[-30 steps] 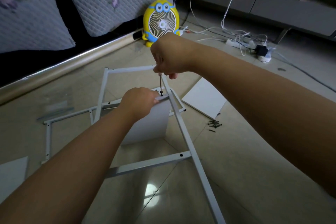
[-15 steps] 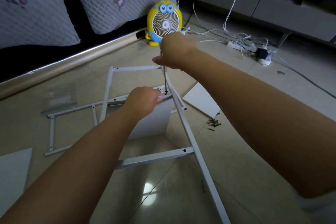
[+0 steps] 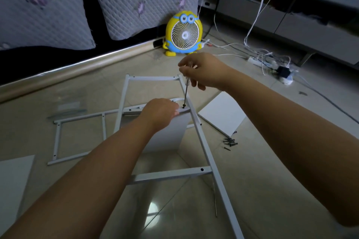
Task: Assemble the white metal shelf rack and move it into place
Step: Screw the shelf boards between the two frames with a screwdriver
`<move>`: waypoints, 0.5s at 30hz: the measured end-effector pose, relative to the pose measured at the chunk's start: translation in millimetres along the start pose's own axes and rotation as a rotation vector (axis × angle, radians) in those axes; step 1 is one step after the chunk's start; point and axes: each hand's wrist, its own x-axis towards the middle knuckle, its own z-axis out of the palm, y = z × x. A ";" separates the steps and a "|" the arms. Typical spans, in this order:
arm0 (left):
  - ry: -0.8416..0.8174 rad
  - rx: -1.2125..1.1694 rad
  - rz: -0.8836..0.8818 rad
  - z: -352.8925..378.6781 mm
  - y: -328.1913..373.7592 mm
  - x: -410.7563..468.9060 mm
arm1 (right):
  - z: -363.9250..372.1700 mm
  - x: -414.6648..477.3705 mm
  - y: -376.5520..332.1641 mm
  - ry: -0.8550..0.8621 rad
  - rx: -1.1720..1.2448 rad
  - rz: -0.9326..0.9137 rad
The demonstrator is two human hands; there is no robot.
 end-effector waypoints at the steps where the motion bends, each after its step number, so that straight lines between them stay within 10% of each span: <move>1: 0.015 0.001 0.001 2.1 -0.6 0.1 | -1.2 -2.3 3.3 -0.016 0.085 0.002; 6: 0.064 0.028 0.015 3.6 -1.4 0.2 | -14.8 -13.7 13.8 -0.168 0.212 0.009; 15: 0.041 0.047 0.012 -1.0 1.1 -0.3 | 0.4 -7.7 10.5 0.043 0.033 -0.107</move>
